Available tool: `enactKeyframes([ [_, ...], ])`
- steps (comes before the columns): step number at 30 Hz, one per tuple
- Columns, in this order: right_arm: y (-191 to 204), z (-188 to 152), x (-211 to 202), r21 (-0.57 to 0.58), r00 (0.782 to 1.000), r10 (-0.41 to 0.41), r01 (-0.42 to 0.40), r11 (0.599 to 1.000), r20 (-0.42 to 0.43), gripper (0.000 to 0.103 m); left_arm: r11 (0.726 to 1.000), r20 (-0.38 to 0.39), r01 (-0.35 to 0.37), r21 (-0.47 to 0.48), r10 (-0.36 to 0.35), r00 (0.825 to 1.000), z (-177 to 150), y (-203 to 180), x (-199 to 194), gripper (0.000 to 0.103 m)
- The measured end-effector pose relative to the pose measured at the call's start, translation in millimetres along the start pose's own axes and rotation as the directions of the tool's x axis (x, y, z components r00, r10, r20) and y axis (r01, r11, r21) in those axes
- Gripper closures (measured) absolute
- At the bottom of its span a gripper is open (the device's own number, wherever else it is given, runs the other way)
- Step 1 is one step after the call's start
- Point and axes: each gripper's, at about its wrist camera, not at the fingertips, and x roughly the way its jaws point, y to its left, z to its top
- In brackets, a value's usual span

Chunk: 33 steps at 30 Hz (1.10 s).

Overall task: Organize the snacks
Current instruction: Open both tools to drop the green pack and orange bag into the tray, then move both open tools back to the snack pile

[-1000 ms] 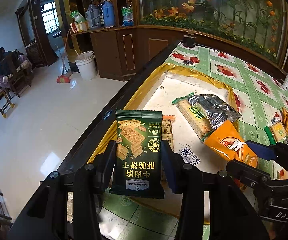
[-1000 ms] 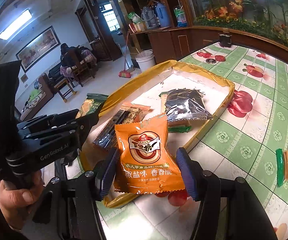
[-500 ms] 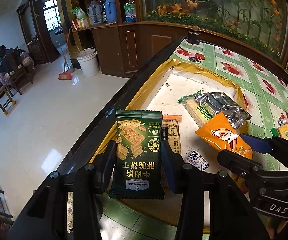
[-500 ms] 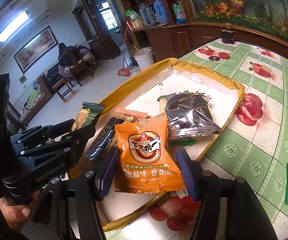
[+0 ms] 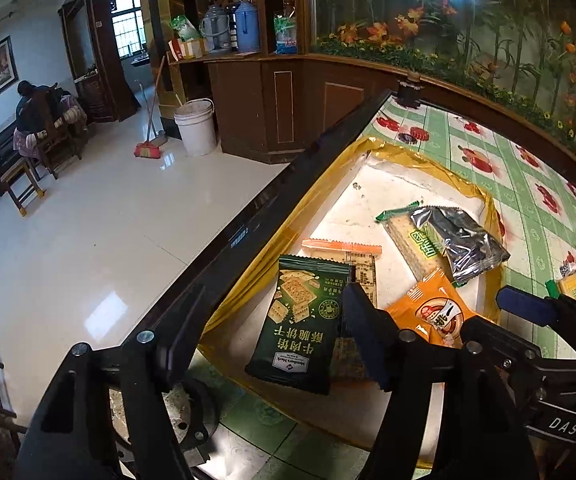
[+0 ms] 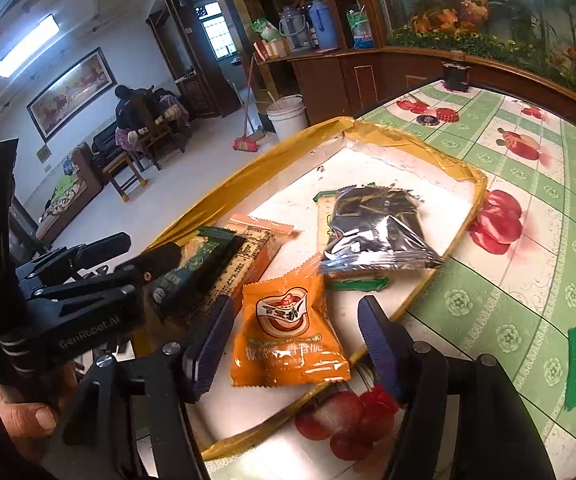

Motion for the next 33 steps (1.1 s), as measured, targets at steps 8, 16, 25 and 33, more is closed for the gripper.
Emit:
enactKeyframes([
  [8,-20.3,-16.6,-41.0,0.058,0.998,-0.034,0.031,0.998,0.062,0.029,1.000,0.104,-0.008,-0.018,0.010,0.995,2.7,-6.9,-34.9,0.026],
  [16,-67.0,-47.7,-77.3,0.175,0.992,-0.096,0.080,0.981,0.081,0.027,1.000,0.144,-0.009,0.025,0.005,0.990,4.5,-27.9,-52.8,0.026],
  [25,-109.6,-84.4,-114.9,0.284,0.982,-0.159,0.125,0.951,0.103,0.025,0.997,0.172,-0.005,0.071,-0.007,0.985,1.6,-53.3,-73.0,0.024],
  [33,-129.8,-108.3,-142.1,0.346,0.973,-0.192,0.138,0.928,0.127,0.022,0.992,0.203,-0.008,0.127,-0.018,0.979,-0.4,-78.6,-89.1,0.019],
])
